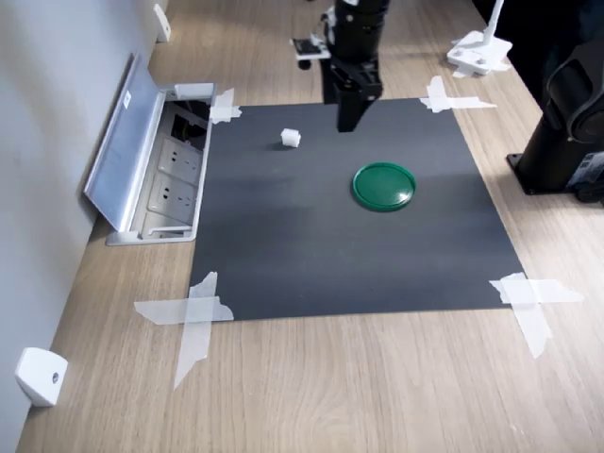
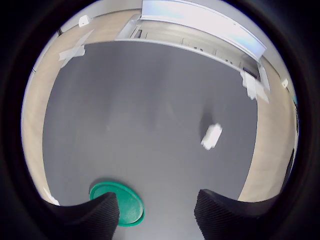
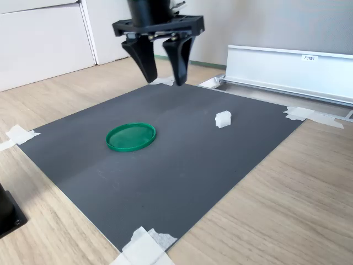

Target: Grasp a white terminal and put it on the green lid.

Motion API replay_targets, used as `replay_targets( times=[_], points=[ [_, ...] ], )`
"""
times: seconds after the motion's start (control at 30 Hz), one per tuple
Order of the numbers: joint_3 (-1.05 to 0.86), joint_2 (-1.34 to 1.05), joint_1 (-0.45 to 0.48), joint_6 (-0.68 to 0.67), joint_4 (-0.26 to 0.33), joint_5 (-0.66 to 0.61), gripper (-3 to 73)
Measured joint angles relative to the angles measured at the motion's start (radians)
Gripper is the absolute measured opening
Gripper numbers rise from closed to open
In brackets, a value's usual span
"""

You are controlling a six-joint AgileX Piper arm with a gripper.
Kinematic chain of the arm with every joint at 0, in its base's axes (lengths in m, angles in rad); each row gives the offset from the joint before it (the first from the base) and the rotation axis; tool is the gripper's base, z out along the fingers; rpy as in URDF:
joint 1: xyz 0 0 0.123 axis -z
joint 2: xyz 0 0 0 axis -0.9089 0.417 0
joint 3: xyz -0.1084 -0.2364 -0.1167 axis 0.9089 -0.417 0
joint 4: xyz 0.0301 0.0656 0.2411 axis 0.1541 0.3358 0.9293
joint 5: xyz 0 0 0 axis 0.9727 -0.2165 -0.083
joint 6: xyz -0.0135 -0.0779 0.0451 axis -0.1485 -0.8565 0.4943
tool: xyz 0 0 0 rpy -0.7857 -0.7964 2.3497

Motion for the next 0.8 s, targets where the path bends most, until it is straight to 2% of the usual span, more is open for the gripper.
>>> replay_targets(
  times=[0.13, 0.37, 0.8],
  points=[
    [0.070, 0.071, 0.010, -0.020, -0.004, -0.036, 65.9],
    [0.144, 0.158, 0.089, -0.079, -0.005, -0.036, 66.0],
    [0.154, 0.300, 0.117, -0.133, -0.009, 0.052, 66.0]
  ],
)
